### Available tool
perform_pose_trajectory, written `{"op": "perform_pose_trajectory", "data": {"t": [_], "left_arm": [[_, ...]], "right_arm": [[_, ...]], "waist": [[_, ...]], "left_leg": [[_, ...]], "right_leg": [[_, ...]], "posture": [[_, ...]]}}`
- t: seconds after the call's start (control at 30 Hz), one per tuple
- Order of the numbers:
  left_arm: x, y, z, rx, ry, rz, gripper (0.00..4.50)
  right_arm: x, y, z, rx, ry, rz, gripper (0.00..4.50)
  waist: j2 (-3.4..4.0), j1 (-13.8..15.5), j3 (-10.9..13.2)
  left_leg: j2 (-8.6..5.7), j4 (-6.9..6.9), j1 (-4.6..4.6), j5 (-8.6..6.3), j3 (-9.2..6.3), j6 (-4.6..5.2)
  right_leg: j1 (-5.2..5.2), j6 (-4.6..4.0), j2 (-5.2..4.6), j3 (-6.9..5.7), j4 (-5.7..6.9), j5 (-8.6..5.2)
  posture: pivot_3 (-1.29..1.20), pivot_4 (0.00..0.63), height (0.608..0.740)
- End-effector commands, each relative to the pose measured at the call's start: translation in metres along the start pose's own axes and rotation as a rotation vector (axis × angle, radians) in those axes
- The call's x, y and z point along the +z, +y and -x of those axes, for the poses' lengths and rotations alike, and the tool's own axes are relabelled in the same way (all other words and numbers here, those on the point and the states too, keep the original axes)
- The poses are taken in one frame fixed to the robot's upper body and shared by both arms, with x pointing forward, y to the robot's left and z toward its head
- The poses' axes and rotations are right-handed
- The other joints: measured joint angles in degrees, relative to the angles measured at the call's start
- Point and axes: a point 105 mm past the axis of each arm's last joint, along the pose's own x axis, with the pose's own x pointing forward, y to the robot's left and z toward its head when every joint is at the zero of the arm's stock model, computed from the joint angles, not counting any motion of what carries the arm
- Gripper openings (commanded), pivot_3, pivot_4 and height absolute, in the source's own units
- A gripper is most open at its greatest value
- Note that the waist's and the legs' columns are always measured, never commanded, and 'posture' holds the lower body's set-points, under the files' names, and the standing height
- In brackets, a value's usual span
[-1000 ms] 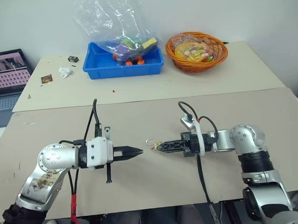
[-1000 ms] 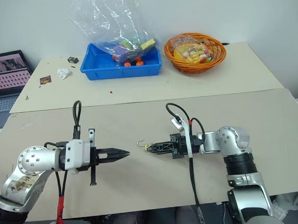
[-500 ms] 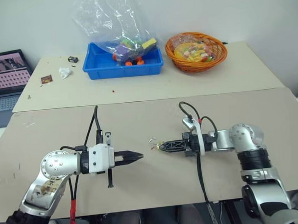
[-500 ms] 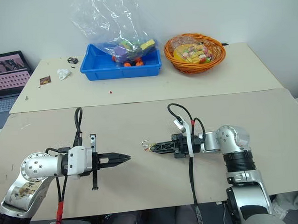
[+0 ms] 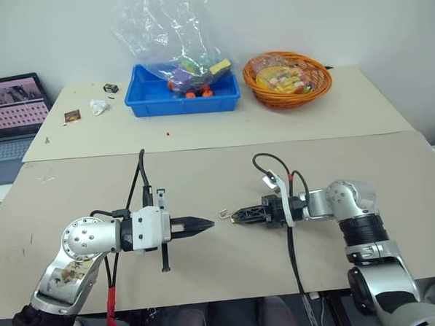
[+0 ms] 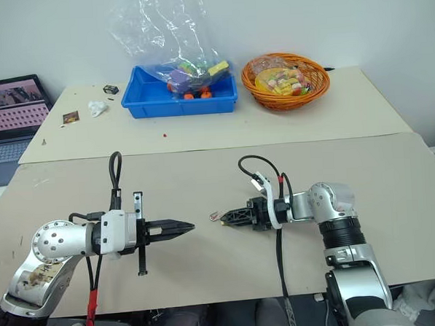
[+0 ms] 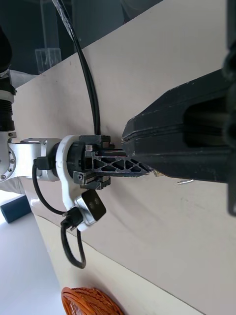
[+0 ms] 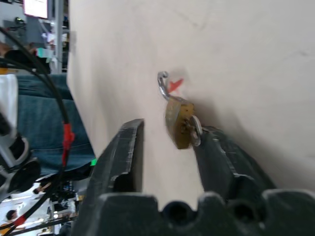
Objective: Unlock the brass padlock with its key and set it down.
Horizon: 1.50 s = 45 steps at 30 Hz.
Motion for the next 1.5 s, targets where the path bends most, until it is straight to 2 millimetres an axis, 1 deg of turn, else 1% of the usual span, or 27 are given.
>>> {"op": "perform_pose_trajectory", "data": {"t": [0.03, 0.17, 0.23, 0.3, 0.33, 0.37, 0.43, 0.5, 0.53, 0.6, 0.63, 0.67, 0.73, 0.77, 0.8, 0.87, 0.97, 1.03, 1.1, 1.17, 1.23, 1.27, 1.37, 1.5], "left_arm": [[0.010, 0.001, 0.000, 0.006, -0.034, -0.041, 0.00], [0.011, 0.001, -0.001, 0.004, -0.037, -0.047, 0.00], [0.012, 0.002, -0.002, 0.005, -0.039, -0.047, 0.00], [0.012, 0.002, -0.002, 0.006, -0.039, -0.049, 0.00], [0.013, 0.002, -0.002, 0.009, -0.041, -0.048, 0.00], [0.013, 0.003, -0.002, 0.012, -0.043, -0.048, 0.00], [0.013, 0.002, -0.002, 0.014, -0.043, -0.045, 0.00], [0.013, 0.004, -0.001, 0.026, -0.043, -0.035, 0.00], [0.012, 0.004, -0.001, 0.031, -0.042, -0.030, 0.00], [0.011, 0.008, -0.001, 0.063, -0.048, 0.013, 0.00], [0.009, 0.009, -0.001, 0.073, -0.043, 0.029, 0.00], [0.008, 0.009, 0.000, 0.083, -0.040, 0.048, 0.00], [0.004, 0.011, 0.001, 0.115, -0.034, 0.109, 0.00], [0.002, 0.014, 0.003, 0.146, -0.035, 0.158, 0.00], [-0.001, 0.016, 0.004, 0.170, -0.033, 0.202, 0.00], [-0.004, 0.015, 0.005, 0.182, -0.019, 0.269, 0.00], [-0.006, 0.011, 0.005, 0.173, -0.014, 0.364, 0.00], [-0.006, 0.008, 0.005, 0.160, -0.009, 0.403, 0.00], [-0.006, 0.009, 0.007, 0.162, 0.003, 0.404, 0.00], [-0.008, 0.013, 0.009, 0.174, 0.011, 0.423, 0.00], [-0.008, 0.013, 0.009, 0.178, 0.010, 0.432, 0.00], [-0.008, 0.013, 0.009, 0.179, 0.009, 0.438, 0.00], [-0.009, 0.011, 0.010, 0.175, 0.018, 0.427, 0.00], [-0.011, 0.012, 0.011, 0.184, 0.026, 0.416, 0.00]], "right_arm": [[0.001, -0.021, 0.012, -0.117, -0.027, 0.006, 3.11], [0.008, -0.026, 0.028, -0.152, -0.071, 0.051, 3.11], [0.009, -0.031, 0.037, -0.194, -0.069, 0.108, 3.11], [0.012, -0.036, 0.047, -0.224, -0.088, 0.126, 3.11], [0.011, -0.045, 0.054, -0.287, -0.079, 0.183, 3.11], [0.015, -0.049, 0.061, -0.309, -0.101, 0.201, 3.11], [0.019, -0.049, 0.070, -0.302, -0.134, 0.231, 3.11], [0.021, -0.049, 0.076, -0.318, -0.143, 0.345, 3.11], [0.021, -0.043, 0.076, -0.290, -0.151, 0.401, 3.11], [0.023, -0.016, 0.075, -0.188, -0.210, 0.604, 3.11], [0.027, 0.000, 0.076, -0.137, -0.277, 0.703, 3.11], [0.030, 0.013, 0.079, -0.106, -0.338, 0.773, 3.11], [0.029, 0.027, 0.083, -0.059, -0.403, 0.809, 3.11], [0.025, 0.034, 0.085, -0.033, -0.417, 0.832, 3.11], [0.021, 0.040, 0.087, -0.016, -0.428, 0.846, 3.11], [0.013, 0.050, 0.090, 0.006, -0.444, 0.882, 3.11], [0.000, 0.071, 0.092, 0.095, -0.452, 0.893, 3.11], [-0.006, 0.077, 0.091, 0.108, -0.440, 0.908, 3.11], [-0.009, 0.074, 0.088, 0.071, -0.412, 0.926, 3.11], [-0.009, 0.059, 0.085, -0.032, -0.360, 0.953, 3.11], [-0.006, 0.039, 0.083, -0.145, -0.312, 0.973, 3.11], [-0.005, 0.034, 0.083, -0.169, -0.305, 0.973, 3.11], [-0.005, 0.032, 0.084, -0.162, -0.319, 0.968, 3.11], [-0.006, 0.030, 0.085, -0.161, -0.322, 0.959, 3.11]], "waist": [[0.00, 0.0, 0.0], [0.00, 0.3, 0.0], [0.00, 0.6, 0.0], [0.00, 0.6, 0.0], [0.00, 0.6, 0.0], [0.00, 0.6, 0.0], [0.00, 0.7, 0.0], [0.00, 0.9, 0.0], [0.00, 1.0, 0.0], [-0.01, 1.4, 0.0], [-0.01, 1.3, 0.0], [0.00, 1.2, 0.0], [0.01, 0.6, 0.0], [0.01, 0.5, 0.0], [0.01, 0.4, 0.0], [0.01, 0.4, 0.0], [0.02, 0.4, 0.0], [0.02, 0.3, 0.0], [0.02, 0.3, 0.0], [0.02, 0.3, 0.0], [0.02, 0.3, 0.0], [0.02, 0.3, 0.0], [0.04, 0.4, 0.0], [0.03, 0.4, 0.0]], "left_leg": [[0.00, 0.00, 0.00, 0.00, 0.00, 0.00], [0.02, 0.00, 0.00, 0.02, 0.00, -0.02], [0.02, 0.03, -0.01, 0.02, 0.00, -0.02], [0.02, 0.04, -0.01, 0.02, 0.00, -0.02], [0.03, 0.04, -0.02, 0.01, 0.00, -0.02], [0.03, 0.04, -0.04, 0.01, 0.01, -0.02], [0.04, 0.04, -0.04, 0.01, 0.02, -0.02], [0.04, 0.06, -0.03, 0.01, 0.03, -0.02], [0.05, 0.08, 0.00, 0.01, 0.02, -0.02], [0.08, 0.08, 0.00, 0.01, 0.01, -0.02], [0.10, 0.08, -0.04, 0.00, 0.00, -0.01], [0.12, 0.08, -0.06, 0.00, 0.00, -0.01], [0.18, 0.08, -0.27, -0.03, 0.05, -0.02], [0.19, 0.08, -0.42, -0.03, 0.15, -0.03], [0.19, 0.08, -0.50, -0.03, 0.15, -0.03], [0.36, 0.08, -0.48, -0.07, 0.15, -0.08], [0.49, 0.08, -0.46, -0.09, 0.16, -0.12], [0.57, 0.08, -0.44, -0.09, 0.19, -0.12], [0.64, 0.08, -0.40, -0.08, 0.25, -0.12], [0.68, 0.08, -0.36, -0.08, 0.29, -0.13], [0.69, 0.08, -0.36, -0.08, 0.34, -0.13], [0.70, 0.08, -0.35, -0.08, 0.36, -0.14], [0.69, 0.08, -0.41, -0.08, 0.42, -0.14], [0.71, 0.08, -0.41, -0.11, 0.43, -0.17]], "right_leg": [[0.00, 0.00, 0.00, 0.00, 0.00, 0.00], [0.01, 0.00, 0.01, 0.00, -0.02, 0.09], [0.02, 0.01, 0.01, -0.01, -0.03, 0.10], [0.03, 0.02, 0.02, -0.02, -0.05, 0.09], [0.03, 0.02, 0.03, -0.02, -0.05, 0.09], [0.02, 0.02, 0.03, -0.02, -0.05, 0.09], [0.07, 0.02, 0.02, -0.02, -0.06, 0.09], [0.33, 0.03, 0.02, -0.02, -0.10, 0.09], [0.39, 0.11, 0.02, -0.04, -0.12, 0.04], [0.44, 0.36, 0.04, -0.09, -0.17, -0.11], [0.41, 0.43, 0.04, -0.12, -0.18, -0.16], [0.38, 0.44, 0.05, -0.11, -0.18, -0.16], [0.08, 0.34, 0.09, -0.03, -0.13, -0.10], [-0.17, 0.09, 0.10, 0.06, -0.05, 0.06], [-0.27, 0.02, 0.10, 0.08, -0.01, 0.11], [-0.26, -0.02, 0.27, 0.09, -0.03, 0.13], [-0.25, -0.08, 0.41, 0.08, -0.05, 0.16], [-0.24, -0.11, 0.46, 0.09, -0.05, 0.18], [-0.22, -0.07, 0.50, 0.09, -0.07, 0.15], [-0.18, 0.00, 0.52, 0.09, -0.09, 0.11], [-0.21, 0.09, 0.52, 0.09, -0.09, 0.05], [-0.22, 0.08, 0.52, 0.09, -0.09, 0.05], [-0.28, -0.26, 0.51, 0.13, -0.09, 0.23], [-0.27, -0.28, 0.52, 0.15, -0.10, 0.25]], "posture": [[0.00, 0.150, 0.740], [0.00, 0.150, 0.740], [0.00, 0.150, 0.740], [0.00, 0.150, 0.740], [0.00, 0.150, 0.740], [0.00, 0.150, 0.740], [0.00, 0.150, 0.740], [0.00, 0.150, 0.740], [0.00, 0.150, 0.740], [0.00, 0.150, 0.740], [0.00, 0.150, 0.740], [0.00, 0.150, 0.740], [0.00, 0.150, 0.740], [0.00, 0.150, 0.740], [0.00, 0.150, 0.740], [0.00, 0.150, 0.740], [0.00, 0.150, 0.740], [0.00, 0.150, 0.740], [0.00, 0.150, 0.740], [0.00, 0.150, 0.740], [0.00, 0.150, 0.740], [0.00, 0.150, 0.740], [0.00, 0.150, 0.740], [0.00, 0.150, 0.740]]}}
